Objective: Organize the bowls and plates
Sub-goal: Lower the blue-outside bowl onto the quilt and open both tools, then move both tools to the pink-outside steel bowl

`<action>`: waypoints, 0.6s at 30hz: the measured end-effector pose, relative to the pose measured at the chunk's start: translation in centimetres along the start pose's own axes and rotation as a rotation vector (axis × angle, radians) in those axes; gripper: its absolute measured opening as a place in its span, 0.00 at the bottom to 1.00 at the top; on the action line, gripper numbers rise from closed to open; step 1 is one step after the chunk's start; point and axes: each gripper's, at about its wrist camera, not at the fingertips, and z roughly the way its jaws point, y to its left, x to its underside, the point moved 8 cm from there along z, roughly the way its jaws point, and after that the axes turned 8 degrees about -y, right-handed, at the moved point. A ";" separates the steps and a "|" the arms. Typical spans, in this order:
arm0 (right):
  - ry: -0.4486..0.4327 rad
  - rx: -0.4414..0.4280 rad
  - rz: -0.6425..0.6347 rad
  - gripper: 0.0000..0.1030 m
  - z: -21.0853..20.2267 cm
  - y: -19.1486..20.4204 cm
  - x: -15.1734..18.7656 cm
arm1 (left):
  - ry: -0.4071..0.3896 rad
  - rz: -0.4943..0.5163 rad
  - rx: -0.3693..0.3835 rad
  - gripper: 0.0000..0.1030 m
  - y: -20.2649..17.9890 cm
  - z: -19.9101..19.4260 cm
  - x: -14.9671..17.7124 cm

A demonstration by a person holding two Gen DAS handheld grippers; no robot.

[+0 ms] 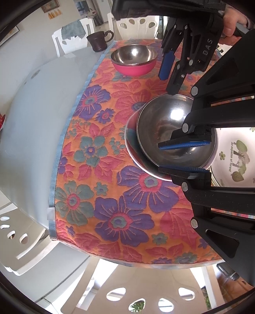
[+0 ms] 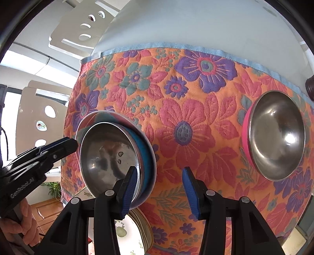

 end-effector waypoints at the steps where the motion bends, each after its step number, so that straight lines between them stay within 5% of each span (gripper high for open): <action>1: -0.003 -0.004 0.000 0.45 -0.2 -0.1 0.0 | 0.001 -0.001 -0.006 0.13 -0.1 0.0 0.0; 9: -0.057 -0.065 0.007 0.46 -3.4 -2.1 -0.6 | 0.036 -0.023 -0.104 0.31 -2.2 0.1 -0.3; 15: -0.162 -0.157 0.067 0.50 -8.2 -6.1 -2.4 | 0.033 -0.038 -0.097 0.63 -6.2 0.1 -1.3; 18: -0.209 -0.145 0.106 0.53 -10.2 -9.3 -3.3 | 0.021 -0.031 -0.068 0.63 -9.0 0.3 -2.2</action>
